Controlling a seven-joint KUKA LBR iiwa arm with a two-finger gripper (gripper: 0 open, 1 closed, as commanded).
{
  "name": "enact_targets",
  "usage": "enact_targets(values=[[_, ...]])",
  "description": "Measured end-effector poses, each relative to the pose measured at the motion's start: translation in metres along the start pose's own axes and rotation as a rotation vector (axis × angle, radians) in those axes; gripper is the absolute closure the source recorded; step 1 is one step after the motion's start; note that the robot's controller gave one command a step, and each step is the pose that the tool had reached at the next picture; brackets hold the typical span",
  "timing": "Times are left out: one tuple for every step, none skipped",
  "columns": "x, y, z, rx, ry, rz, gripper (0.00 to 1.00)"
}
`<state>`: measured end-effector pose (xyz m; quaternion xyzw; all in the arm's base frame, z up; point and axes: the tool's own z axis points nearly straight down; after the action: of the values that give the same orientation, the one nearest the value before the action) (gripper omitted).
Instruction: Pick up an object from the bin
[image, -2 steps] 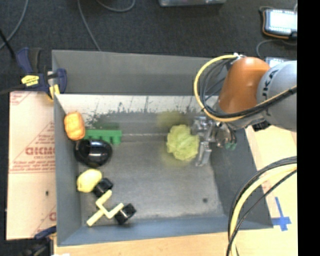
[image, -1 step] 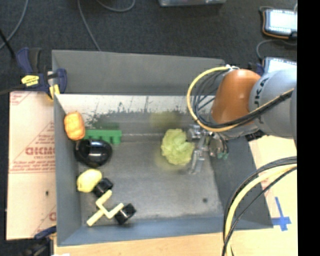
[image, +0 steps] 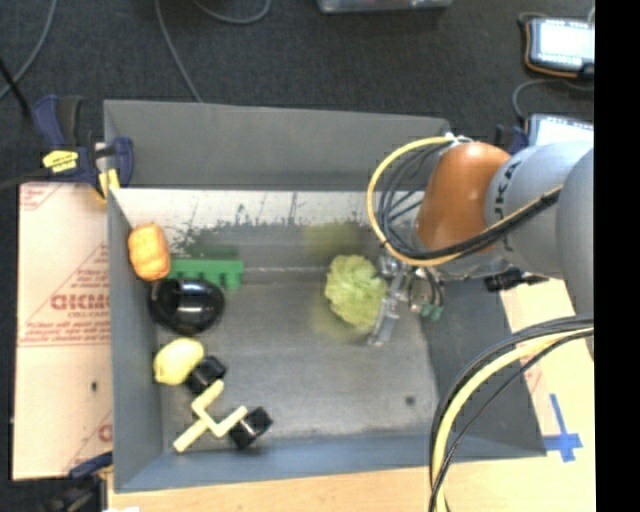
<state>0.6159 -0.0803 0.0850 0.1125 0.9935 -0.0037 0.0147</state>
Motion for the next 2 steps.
enact_targets(values=[[-0.014,0.015,0.006,-0.002,0.000,0.016,0.00],[-0.010,0.050,0.011,-0.001,-0.007,0.253,1.00]])
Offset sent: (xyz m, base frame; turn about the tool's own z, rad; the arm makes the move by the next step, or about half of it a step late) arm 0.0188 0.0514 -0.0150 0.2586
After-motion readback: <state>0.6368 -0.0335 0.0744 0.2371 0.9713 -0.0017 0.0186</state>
